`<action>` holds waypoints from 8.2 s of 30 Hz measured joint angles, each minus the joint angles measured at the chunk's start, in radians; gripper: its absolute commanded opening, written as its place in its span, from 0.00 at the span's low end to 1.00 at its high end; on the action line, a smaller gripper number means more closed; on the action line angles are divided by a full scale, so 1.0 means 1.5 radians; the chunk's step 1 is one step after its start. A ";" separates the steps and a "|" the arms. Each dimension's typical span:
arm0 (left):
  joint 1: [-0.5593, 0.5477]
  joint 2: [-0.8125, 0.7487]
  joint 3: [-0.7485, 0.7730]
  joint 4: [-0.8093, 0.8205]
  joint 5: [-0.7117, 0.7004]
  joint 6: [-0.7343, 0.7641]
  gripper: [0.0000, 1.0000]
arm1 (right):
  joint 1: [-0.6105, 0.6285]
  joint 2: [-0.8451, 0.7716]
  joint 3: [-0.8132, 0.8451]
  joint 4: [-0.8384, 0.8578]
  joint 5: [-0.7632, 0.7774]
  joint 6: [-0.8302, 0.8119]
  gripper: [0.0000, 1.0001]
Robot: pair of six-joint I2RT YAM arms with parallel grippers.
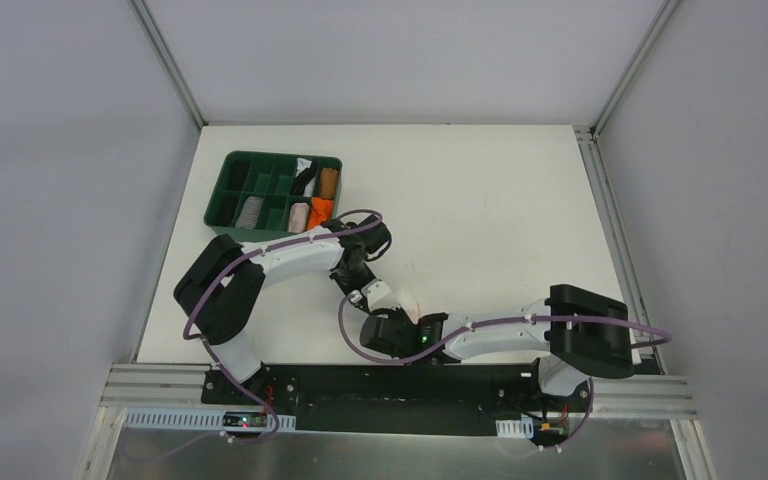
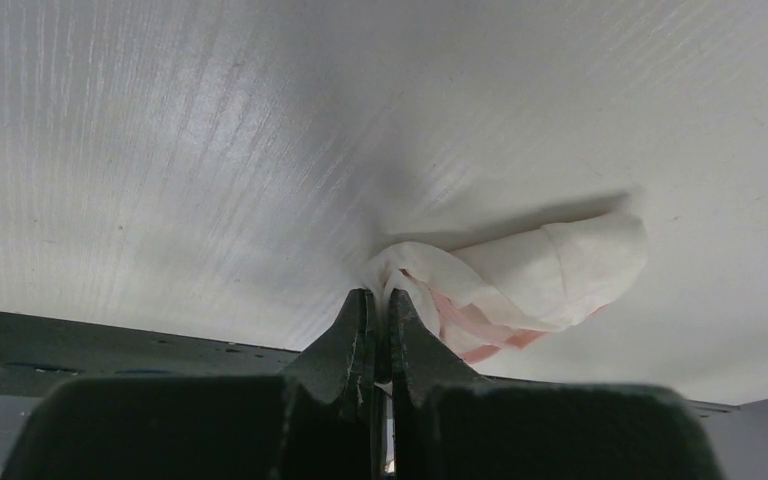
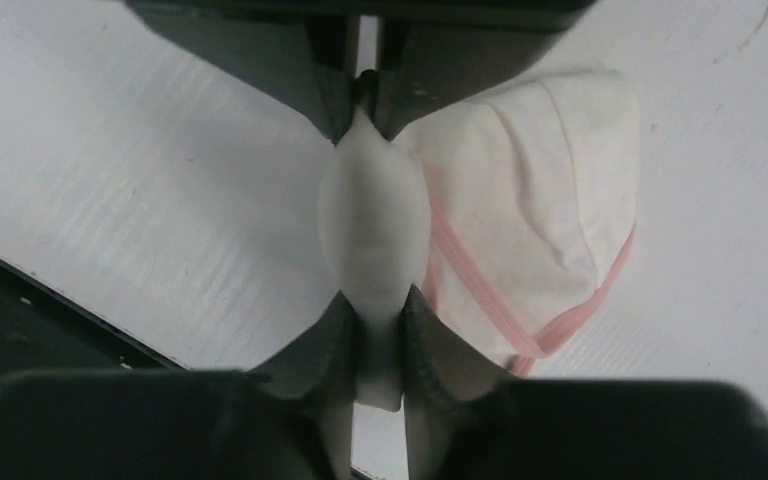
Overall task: Roll the underwear
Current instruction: Roll the underwear to the center of the board, then pick up the underwear from the center of the board.
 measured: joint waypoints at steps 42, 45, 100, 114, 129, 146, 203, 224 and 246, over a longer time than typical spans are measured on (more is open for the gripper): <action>0.036 -0.085 -0.195 0.374 0.180 0.056 0.37 | -0.405 -0.014 -0.390 0.714 -0.658 0.372 0.02; 0.036 -0.075 -0.193 0.374 0.183 0.061 0.18 | -0.405 -0.024 -0.390 0.703 -0.658 0.381 0.24; 0.067 -0.084 -0.178 0.366 0.228 0.073 0.89 | -0.339 -0.180 -0.312 0.409 -0.449 0.182 0.00; 0.056 -0.053 -0.184 0.407 0.253 0.118 0.59 | -0.512 0.062 -0.424 0.857 -0.787 0.386 0.00; 0.048 0.004 -0.162 0.415 0.268 0.135 0.00 | -0.524 0.187 -0.469 1.114 -0.816 0.520 0.51; 0.048 0.003 -0.153 0.373 0.254 0.114 0.00 | -0.329 -0.396 -0.312 0.298 -0.381 0.284 0.61; 0.043 -0.073 -0.172 0.365 0.245 0.124 0.88 | -0.435 -0.093 -0.404 0.650 -0.600 0.305 0.00; 0.017 -0.051 -0.211 0.456 0.209 0.046 0.66 | -0.489 0.230 -0.452 1.145 -0.744 0.527 0.00; 0.008 -0.031 -0.229 0.524 0.184 0.033 0.00 | -0.496 0.202 -0.464 1.150 -0.743 0.569 0.67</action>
